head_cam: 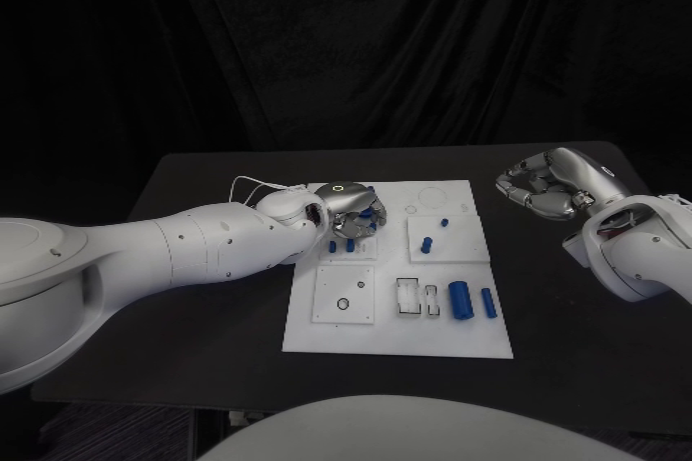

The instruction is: Assemble the parts on the task board

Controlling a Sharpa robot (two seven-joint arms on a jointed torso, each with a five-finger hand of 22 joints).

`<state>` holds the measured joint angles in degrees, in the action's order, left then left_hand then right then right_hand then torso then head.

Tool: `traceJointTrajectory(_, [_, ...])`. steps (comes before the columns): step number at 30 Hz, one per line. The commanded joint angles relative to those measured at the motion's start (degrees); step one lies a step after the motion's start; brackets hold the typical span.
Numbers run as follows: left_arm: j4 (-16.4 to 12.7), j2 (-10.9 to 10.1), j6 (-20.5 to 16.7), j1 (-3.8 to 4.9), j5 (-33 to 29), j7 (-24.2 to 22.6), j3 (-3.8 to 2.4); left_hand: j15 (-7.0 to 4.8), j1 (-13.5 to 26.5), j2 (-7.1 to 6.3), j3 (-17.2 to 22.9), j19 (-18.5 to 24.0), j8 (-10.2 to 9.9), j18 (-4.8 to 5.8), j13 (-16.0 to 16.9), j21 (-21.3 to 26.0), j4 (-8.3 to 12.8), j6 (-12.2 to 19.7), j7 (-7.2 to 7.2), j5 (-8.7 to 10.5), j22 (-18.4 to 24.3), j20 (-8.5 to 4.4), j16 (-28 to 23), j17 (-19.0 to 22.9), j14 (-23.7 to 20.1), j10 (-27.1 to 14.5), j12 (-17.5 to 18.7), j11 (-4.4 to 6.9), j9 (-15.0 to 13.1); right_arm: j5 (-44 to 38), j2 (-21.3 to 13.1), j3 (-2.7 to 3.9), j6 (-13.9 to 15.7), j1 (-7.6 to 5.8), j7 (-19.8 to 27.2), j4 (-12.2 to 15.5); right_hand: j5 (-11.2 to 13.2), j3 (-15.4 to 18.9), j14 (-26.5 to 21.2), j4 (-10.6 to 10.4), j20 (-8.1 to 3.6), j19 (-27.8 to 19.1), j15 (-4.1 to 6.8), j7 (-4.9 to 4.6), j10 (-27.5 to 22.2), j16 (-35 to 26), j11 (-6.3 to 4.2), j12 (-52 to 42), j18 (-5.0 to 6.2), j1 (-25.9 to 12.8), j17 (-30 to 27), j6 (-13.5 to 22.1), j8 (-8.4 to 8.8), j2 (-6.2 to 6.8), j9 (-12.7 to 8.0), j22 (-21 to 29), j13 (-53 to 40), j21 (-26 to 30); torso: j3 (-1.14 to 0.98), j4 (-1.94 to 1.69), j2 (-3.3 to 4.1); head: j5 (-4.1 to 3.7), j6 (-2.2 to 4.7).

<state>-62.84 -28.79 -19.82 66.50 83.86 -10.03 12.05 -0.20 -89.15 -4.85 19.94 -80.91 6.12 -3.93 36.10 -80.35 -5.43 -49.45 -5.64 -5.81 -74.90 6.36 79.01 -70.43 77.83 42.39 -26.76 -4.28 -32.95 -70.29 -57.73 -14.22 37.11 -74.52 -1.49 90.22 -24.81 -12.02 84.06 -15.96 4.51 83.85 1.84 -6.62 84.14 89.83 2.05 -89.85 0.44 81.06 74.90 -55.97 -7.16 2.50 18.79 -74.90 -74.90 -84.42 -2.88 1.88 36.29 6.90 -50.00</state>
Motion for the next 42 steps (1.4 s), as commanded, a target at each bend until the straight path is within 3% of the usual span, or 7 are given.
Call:
traceJointTrajectory(1, [-0.01, 0.14, 0.02, -0.01, 0.11, -0.51, -0.05, 0.02, 0.42, 0.24, -0.25, -0.54, 0.43, 1.17, 0.1, -0.31, 0.08, -0.43, -0.01, 0.4, -11.47, 0.0, 0.28, -0.1, 0.49, 0.53, -0.39, 0.03, -0.12, -0.17, -0.08, 0.04, -0.3, 0.12, -0.55, 0.13, -0.35, -0.25, 5.94, -0.02, 0.35, 2.71, -0.38, -0.06, 5.86, 0.17, 0.23, -0.15, 1.12, 0.23, 15.1, -0.39, 0.32, 0.04, -0.05, -13.03, -15.1, 0.22, -0.02, -0.01, 0.04, 0.02, 0.0])
traceJointTrajectory(21, [0.25, -0.26, -1.71, -0.13, 0.11, 0.19, -0.02, -0.73, -0.03, 1.73, -0.5, -2.18, 2.02, 1.59, 0.69, -1.79, 1.06, -2.42, -0.59, 0.56, -12.03, -0.76, 1.46, -1.29, 2.22, 5.36, -2.65, 0.89, -1.3, -0.17, -0.03, 0.04, -0.61, 0.12, -0.5, -0.06, -0.36, -0.29, 5.94, -0.05, 0.35, 2.66, -0.38, -0.05, 5.86, 0.17, 0.23, -0.15, 1.15, 0.22, 15.1, -0.42, 0.33, 0.02, -0.04, -13.0, -15.1, 0.3, -0.04, -0.05, 0.01, 0.13, 0.0])
traceJointTrajectory(29, [-0.32, -0.88, -2.8, -0.17, 0.11, -0.58, 0.0, -0.72, -0.06, 1.96, -0.4, -2.28, 2.35, 1.61, -0.35, -1.82, 1.25, -2.87, -0.81, 0.22, -12.04, -0.84, 1.33, -0.92, 2.24, 6.27, -1.51, 0.83, -1.57, -0.17, -0.04, 0.04, -0.58, 0.12, -0.45, -0.11, -0.36, -0.29, 5.94, -0.05, 0.35, 2.66, -0.38, -0.05, 5.86, 0.17, 0.23, -0.15, 1.15, 0.22, 15.1, -0.42, 0.33, 0.02, -0.04, -13.0, -15.1, 0.3, -0.04, -0.05, 0.01, 0.26, 0.0])
traceJointTrajectory(38, [-6.12, -5.03, -8.3, 0.22, 0.11, -2.81, -0.5, -0.71, 0.4, 1.61, -0.27, -2.25, 2.7, 1.57, -3.59, -1.62, 1.28, -3.73, -0.74, -1.34, -11.98, -0.84, 1.0, -0.11, 2.2, 7.53, 1.96, 0.76, -1.86, -0.17, -0.2, 0.04, -0.57, 0.12, -0.4, -0.12, -0.37, -0.31, 5.94, -0.06, 0.35, 2.64, -0.38, -0.06, 5.86, 0.17, 0.23, -0.15, 1.16, 0.22, 15.1, -0.45, 0.33, 0.0, -0.04, -12.99, -15.1, 0.34, -0.05, -0.06, 0.0, 0.28, 0.0])
traceJointTrajectory(42, [-9.9, -7.97, -9.06, 1.74, 0.11, -3.14, -0.73, -0.72, 0.73, 1.44, 0.07, -2.19, 2.7, 1.54, -5.75, -1.46, 1.21, -4.25, -0.64, -2.26, -11.94, -0.85, 0.81, 0.29, 2.14, 8.48, 4.19, 0.78, -1.88, -0.17, -0.28, 0.04, -0.64, 0.12, -0.47, -0.16, -0.37, -0.33, 5.94, -0.06, 0.35, 2.62, -0.38, -0.06, 5.86, 0.17, 0.23, -0.15, 1.16, 0.22, 15.1, -0.43, 0.35, 0.01, -0.04, -12.98, -15.1, 0.36, -0.02, -0.05, -0.02, 0.43, 0.0])
